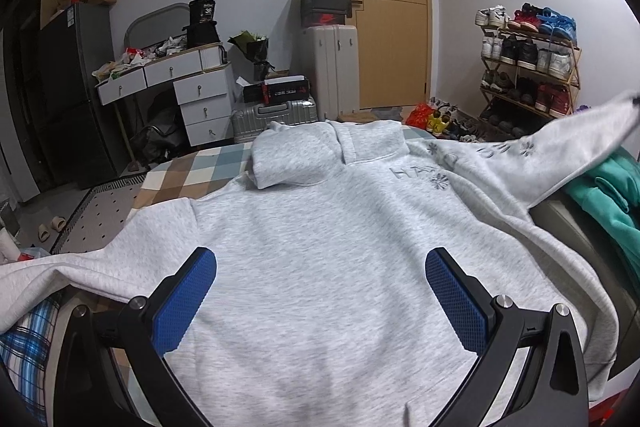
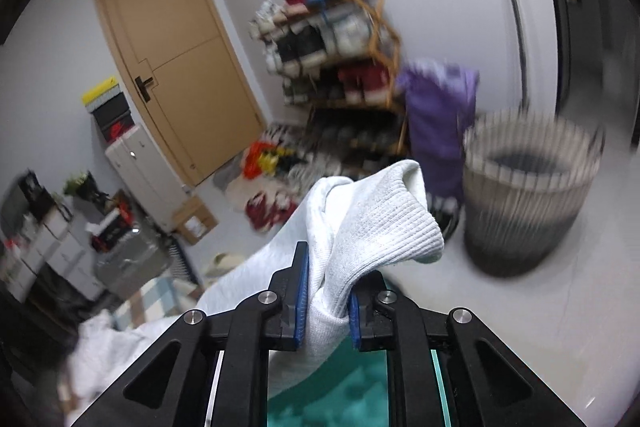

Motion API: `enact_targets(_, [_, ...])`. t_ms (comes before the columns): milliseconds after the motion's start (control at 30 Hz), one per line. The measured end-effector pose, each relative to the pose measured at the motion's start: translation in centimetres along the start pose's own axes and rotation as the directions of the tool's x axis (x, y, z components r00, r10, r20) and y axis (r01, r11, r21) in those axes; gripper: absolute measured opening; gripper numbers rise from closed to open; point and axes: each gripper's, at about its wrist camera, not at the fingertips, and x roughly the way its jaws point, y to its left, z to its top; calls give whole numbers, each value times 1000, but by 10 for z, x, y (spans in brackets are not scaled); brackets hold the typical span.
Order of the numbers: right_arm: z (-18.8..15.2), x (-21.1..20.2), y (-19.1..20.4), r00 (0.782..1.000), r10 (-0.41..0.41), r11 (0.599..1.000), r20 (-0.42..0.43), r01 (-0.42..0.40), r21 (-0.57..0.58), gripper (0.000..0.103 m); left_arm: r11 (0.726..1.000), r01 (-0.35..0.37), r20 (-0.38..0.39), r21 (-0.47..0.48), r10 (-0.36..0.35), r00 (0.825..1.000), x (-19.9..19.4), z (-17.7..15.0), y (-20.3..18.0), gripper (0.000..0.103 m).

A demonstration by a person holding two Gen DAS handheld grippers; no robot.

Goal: Fold large clothes
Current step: 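Grasp the grey hoodie sleeve cuff with the right gripper and lift it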

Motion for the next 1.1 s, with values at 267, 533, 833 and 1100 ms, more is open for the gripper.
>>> enact_targets(267, [22, -27, 95, 993, 11, 987, 118, 8, -163, 15, 998, -60, 27, -18, 60, 998, -7, 1, 36, 102])
enact_targets(533, [-44, -95, 243, 872, 488, 827, 36, -449, -338, 15, 978, -138, 67, -155, 149, 986, -23, 4, 99, 102])
enact_targets(833, [-239, -101, 414, 574, 730, 509, -370, -819, -265, 12, 897, -292, 63, -331, 330, 942, -27, -5, 171, 102])
enact_targets(1100, [-428, -37, 470, 486, 576, 519, -658, -839, -165, 8, 848, -289, 41, -445, 341, 939, -27, -12, 192, 102])
